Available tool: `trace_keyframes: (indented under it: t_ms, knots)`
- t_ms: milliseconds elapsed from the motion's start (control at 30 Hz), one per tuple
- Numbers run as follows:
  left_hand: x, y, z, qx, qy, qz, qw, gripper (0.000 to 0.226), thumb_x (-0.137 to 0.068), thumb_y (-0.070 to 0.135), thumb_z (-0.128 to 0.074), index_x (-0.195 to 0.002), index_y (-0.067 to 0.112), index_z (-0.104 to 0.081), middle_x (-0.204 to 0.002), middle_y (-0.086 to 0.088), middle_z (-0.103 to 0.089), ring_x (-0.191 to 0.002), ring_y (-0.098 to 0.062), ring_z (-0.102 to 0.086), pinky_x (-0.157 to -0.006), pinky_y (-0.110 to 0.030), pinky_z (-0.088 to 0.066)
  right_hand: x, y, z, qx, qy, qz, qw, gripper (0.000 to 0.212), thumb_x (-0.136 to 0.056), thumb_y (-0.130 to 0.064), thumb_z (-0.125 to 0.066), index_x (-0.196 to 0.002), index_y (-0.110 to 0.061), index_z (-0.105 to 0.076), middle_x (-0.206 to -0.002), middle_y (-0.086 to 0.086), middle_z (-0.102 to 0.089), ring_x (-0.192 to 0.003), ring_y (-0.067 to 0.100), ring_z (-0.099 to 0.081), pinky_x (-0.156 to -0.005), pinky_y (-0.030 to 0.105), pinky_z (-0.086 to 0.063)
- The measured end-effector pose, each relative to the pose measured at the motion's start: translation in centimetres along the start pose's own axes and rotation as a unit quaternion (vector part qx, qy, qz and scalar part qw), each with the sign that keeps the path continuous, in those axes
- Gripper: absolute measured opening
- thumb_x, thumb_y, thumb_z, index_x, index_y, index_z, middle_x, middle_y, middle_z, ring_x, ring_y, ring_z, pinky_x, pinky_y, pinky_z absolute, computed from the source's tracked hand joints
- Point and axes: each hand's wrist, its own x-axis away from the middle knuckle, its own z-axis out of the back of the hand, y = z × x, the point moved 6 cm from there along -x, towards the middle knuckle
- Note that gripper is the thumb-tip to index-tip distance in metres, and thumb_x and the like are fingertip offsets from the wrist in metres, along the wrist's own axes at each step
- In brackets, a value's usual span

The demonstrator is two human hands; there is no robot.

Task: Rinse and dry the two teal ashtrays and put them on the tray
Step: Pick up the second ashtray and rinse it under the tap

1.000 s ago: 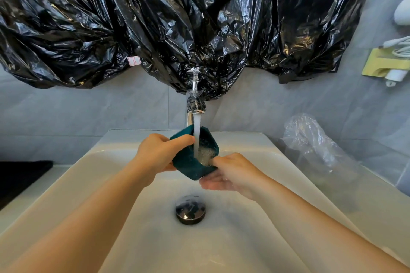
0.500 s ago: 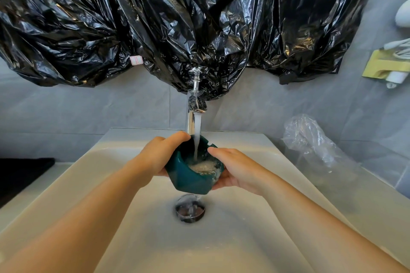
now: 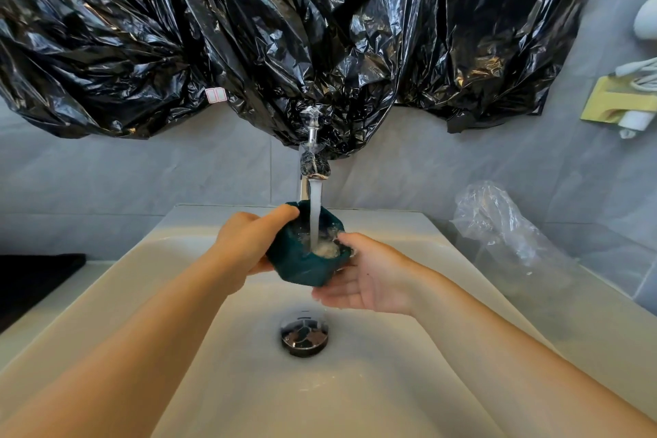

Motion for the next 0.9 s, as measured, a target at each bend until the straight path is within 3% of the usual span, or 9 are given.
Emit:
trace_keyframes:
  t_ms: [100, 267, 333, 433, 500, 567, 633, 733, 900]
  knots:
    - [-0.1, 0.7, 1.2, -0.051, 0.062, -0.052, 0.995, 0.052, -0.079, 0.045, -0.07, -0.096, -0.004, -0.068, -0.09, -0.019, -0.07, -0.078, -0.028, -0.065, -0.074, -0.041, -0.056, -0.3, -0.3, 0.9, 0.064, 0.038, 0.007, 0.997, 0.055, -0.098, -0.049, -0.043, -0.121, -0.001, -0.054, -0.105, 0.019, -0.066, -0.085, 0.029, -0.066, -0.081, 0.038, -0.057]
    - [1.1, 2.3, 1.2, -0.156, 0.078, -0.153, 0.973, 0.028, -0.077, 0.041, -0.075, -0.09, 0.018, -0.07, -0.084, -0.001, -0.067, -0.077, -0.017, -0.062, -0.066, -0.032, -0.052, -0.4, -1.0, 1.7, 0.14, 0.102, 0.066, 0.983, 0.042, -0.098, -0.046, -0.045, -0.117, -0.009, -0.053, -0.112, 0.016, -0.064, -0.099, 0.032, -0.066, -0.09, 0.041, -0.056]
    - [1.9, 3.3, 1.0, -0.244, 0.115, -0.224, 0.937, 0.025, -0.076, 0.041, -0.074, -0.094, 0.024, -0.067, -0.084, 0.005, -0.063, -0.077, -0.011, -0.058, -0.063, -0.029, -0.049, -0.3, -1.1, 1.4, 0.168, 0.1, 0.079, 0.977, 0.042, -0.098, -0.047, -0.045, -0.119, -0.011, -0.053, -0.112, 0.014, -0.064, -0.104, 0.03, -0.066, -0.089, 0.039, -0.057]
    - [2.7, 4.5, 1.4, -0.346, 0.192, -0.316, 0.862, 0.033, -0.076, 0.04, -0.073, -0.102, 0.021, -0.066, -0.089, 0.0, -0.054, -0.083, -0.018, -0.051, -0.063, -0.032, -0.045, -0.3, -1.2, 1.3, 0.194, 0.102, 0.089, 0.972, 0.044, -0.098, -0.048, -0.045, -0.123, -0.012, -0.052, -0.111, 0.011, -0.064, -0.101, 0.027, -0.067, -0.086, 0.036, -0.058]
    - [2.8, 4.8, 2.0, -0.356, 0.218, -0.331, 0.846, 0.033, -0.075, 0.04, -0.073, -0.099, 0.018, -0.066, -0.088, -0.001, -0.052, -0.084, -0.02, -0.05, -0.061, -0.033, -0.045, -0.2, -1.3, 1.3, 0.201, 0.105, 0.091, 0.97, 0.047, -0.098, -0.048, -0.045, -0.126, -0.012, -0.051, -0.111, 0.01, -0.064, -0.1, 0.026, -0.067, -0.088, 0.037, -0.058]
    - [2.4, 4.6, 2.6, -0.336, 0.219, -0.304, 0.864, 0.031, -0.074, 0.041, -0.073, -0.093, 0.018, -0.067, -0.085, -0.001, -0.055, -0.081, -0.021, -0.053, -0.059, -0.032, -0.045, -0.2, -1.3, 1.2, 0.21, 0.105, 0.093, 0.968, 0.048, -0.098, -0.049, -0.045, -0.13, -0.012, -0.05, -0.111, 0.009, -0.064, -0.1, 0.024, -0.067, -0.09, 0.038, -0.057]
    - [1.6, 3.6, 2.8, -0.268, 0.185, -0.235, 0.916, 0.028, -0.075, 0.043, -0.073, -0.086, 0.018, -0.069, -0.081, -0.002, -0.063, -0.077, -0.022, -0.059, -0.061, -0.035, -0.05, -0.2, -1.4, 1.1, 0.214, 0.102, 0.098, 0.966, 0.049, -0.098, -0.048, -0.045, -0.132, -0.013, -0.048, -0.111, 0.009, -0.064, -0.1, 0.024, -0.067, -0.091, 0.038, -0.057]
    - [0.6, 1.7, 2.1, -0.099, 0.11, -0.112, 0.983, 0.04, -0.076, 0.044, -0.073, -0.086, 0.005, -0.072, -0.086, -0.018, -0.07, -0.077, -0.032, -0.064, -0.076, -0.049, -0.056, -0.2, -1.6, 1.0, 0.208, 0.101, 0.104, 0.967, 0.05, -0.098, -0.048, -0.045, -0.133, -0.012, -0.049, -0.112, 0.01, -0.064, -0.099, 0.025, -0.067, -0.092, 0.039, -0.056]
    - [0.6, -0.3, 0.0, 0.029, 0.023, 0.014, 0.999, 0.043, -0.082, 0.04, -0.071, -0.099, 0.0, -0.066, -0.082, -0.015, -0.067, -0.069, -0.029, -0.064, -0.056, -0.031, -0.057, 0.0, -1.7, 0.3, 0.189, 0.045, 0.116, 0.974, 0.04, -0.1, -0.046, -0.041, -0.117, -0.017, -0.062, -0.114, 0.015, -0.067, -0.091, 0.029, -0.072, -0.085, 0.036, -0.059]
